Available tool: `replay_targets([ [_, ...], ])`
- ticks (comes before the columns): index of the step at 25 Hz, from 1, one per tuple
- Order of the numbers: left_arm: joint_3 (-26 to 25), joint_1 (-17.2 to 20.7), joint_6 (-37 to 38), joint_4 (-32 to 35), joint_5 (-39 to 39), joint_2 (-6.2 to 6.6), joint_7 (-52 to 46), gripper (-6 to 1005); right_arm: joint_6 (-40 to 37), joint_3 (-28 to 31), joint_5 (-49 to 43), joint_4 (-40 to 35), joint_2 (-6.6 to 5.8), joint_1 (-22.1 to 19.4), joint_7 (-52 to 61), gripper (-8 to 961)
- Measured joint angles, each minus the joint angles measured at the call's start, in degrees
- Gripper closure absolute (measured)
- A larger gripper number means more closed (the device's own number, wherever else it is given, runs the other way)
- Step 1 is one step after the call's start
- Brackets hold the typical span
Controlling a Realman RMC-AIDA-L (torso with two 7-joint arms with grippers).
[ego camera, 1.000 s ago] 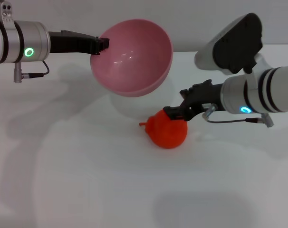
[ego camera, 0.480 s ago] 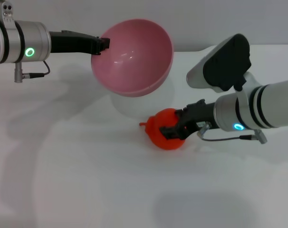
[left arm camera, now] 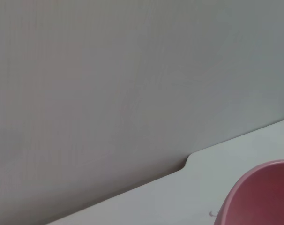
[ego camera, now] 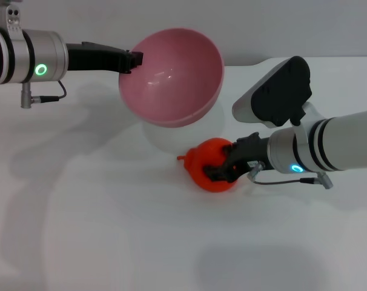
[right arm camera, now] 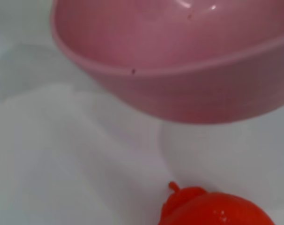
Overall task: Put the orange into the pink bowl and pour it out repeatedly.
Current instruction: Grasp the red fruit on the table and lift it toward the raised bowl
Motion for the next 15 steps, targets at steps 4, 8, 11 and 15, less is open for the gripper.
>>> replay_targets([
  [4,0.1,0.0,0.0,0.0,0.0,-0.02,0.0,951,-2.9,-1.7,-0.1,1.2,-0.11,-1.3,-0.3,367],
  [8,0.3,0.8,0.0,0.0,-0.2,-0.08,0.0,951,-5.5,-3.2,-0.4,3.5,-0.16,-3.3,-0.4,451],
  [11,0.3,1.0,0.0,0.0,-0.4,-0.08,0.0,951,-6.7,-3.7,-0.4,4.3,-0.23,-4.0,-0.5,513],
  [15,0.3,1.1,0.0,0.0,-0.4,-0.08,0.0,951,-6.7,-3.7,-0.5,4.4,-0.25,-4.1,-0.6,596],
])
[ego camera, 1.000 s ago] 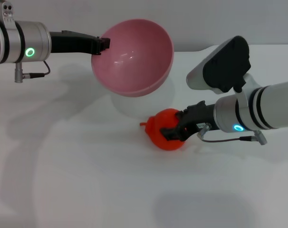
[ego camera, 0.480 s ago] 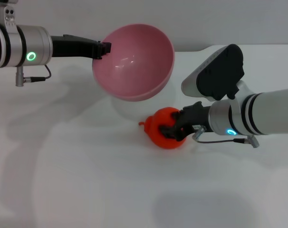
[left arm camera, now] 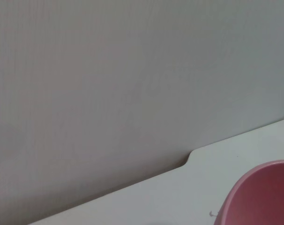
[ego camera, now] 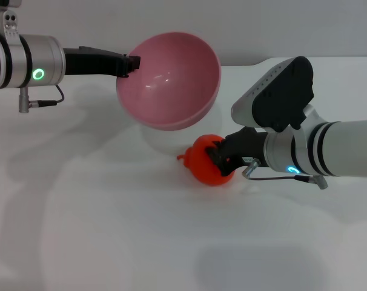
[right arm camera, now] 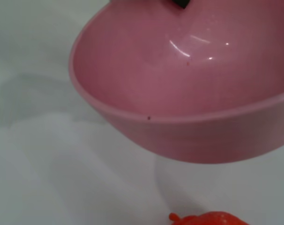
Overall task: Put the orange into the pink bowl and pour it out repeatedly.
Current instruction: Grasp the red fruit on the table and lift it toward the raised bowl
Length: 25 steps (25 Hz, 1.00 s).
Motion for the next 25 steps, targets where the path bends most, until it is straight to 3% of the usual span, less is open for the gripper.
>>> replay_targets([
  [2,0.0,0.0,0.0,0.0,0.0,0.0,0.0,951,0.0,0.1,0.0,0.0,0.0,0.0,0.0,638],
  [5,-0.1,0.0,-0.1,0.1,0.0,0.04,0.0,951,0.1,0.3,0.0,0.0,0.0,0.0,0.1,863],
  [13,-0.6,-0.1,-0.2,0.1,0.3,0.18,0.0,951,0.6,1.1,-0.1,1.7,-0.11,-1.7,1.1,904],
  [22,-0.6,0.0,-0.1,0.0,0.4,0.36,0.0,951,0.6,7.8,-5.3,19.8,-0.12,-15.0,1.5,902],
  [25,-0.6,0.0,-0.1,0.0,0.4,0.35,0.0,951,0.7,10.2,-5.8,26.3,-0.14,-17.6,1.6,902],
])
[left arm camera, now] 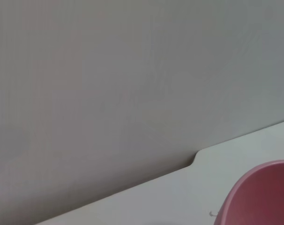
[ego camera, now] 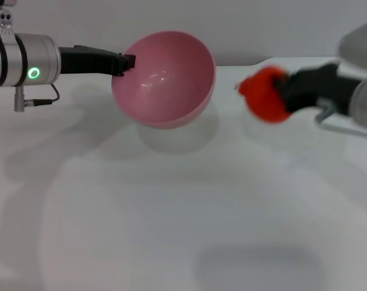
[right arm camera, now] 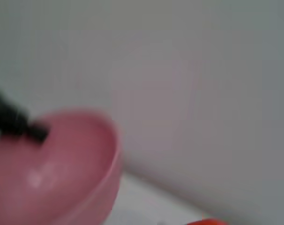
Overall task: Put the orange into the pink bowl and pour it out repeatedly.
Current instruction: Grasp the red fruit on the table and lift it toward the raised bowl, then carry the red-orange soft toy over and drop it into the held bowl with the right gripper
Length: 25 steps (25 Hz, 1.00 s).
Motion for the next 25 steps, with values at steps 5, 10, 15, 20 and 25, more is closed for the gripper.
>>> replay_targets([
  [5,0.6,0.0,0.1,-0.2,0.0,0.01,0.0,951,0.0,2.2,-0.4,10.2,0.07,-1.5,0.0,901],
  [10,0.9,-0.3,0.1,-1.9,0.1,-0.02,0.6,951,0.1,2.0,-0.1,18.5,0.1,0.0,0.0,900],
  [15,1.2,-0.6,0.2,-2.4,0.0,-0.24,0.8,951,-0.2,-0.4,0.9,16.0,0.17,5.1,0.0,900],
  [20,1.5,-0.7,0.3,-2.4,-0.2,-0.32,0.9,951,-2.6,-3.9,1.0,8.4,0.25,9.1,0.0,899],
  [25,1.8,-0.7,0.4,-2.2,-0.5,-0.34,0.9,951,-4.4,-6.3,2.5,0.7,0.26,12.3,-0.2,898],
])
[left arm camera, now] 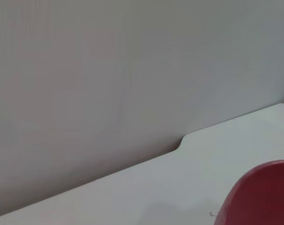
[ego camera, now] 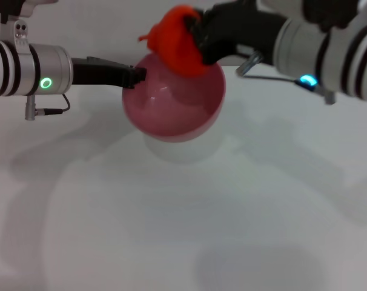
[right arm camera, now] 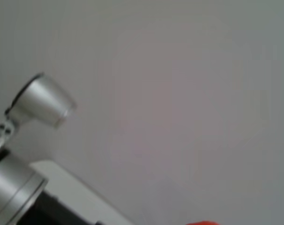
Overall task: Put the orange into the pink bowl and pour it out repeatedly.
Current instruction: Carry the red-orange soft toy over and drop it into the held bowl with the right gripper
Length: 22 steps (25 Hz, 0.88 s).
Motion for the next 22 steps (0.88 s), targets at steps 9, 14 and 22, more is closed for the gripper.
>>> replay_targets([
  [9,0.1,-0.2,-0.2,0.1,0.0,-0.02,0.0,951,-0.2,-1.8,2.7,-4.5,-0.09,1.8,-0.7,897],
  [14,0.1,-0.2,-0.4,0.1,0.0,-0.02,0.0,951,-0.4,-2.6,2.7,-4.4,-0.12,1.6,-0.8,896],
  [22,0.0,-0.2,-0.7,-0.2,0.0,-0.02,0.0,951,-1.3,-3.0,2.3,-1.8,-0.14,-0.3,-1.9,622],
])
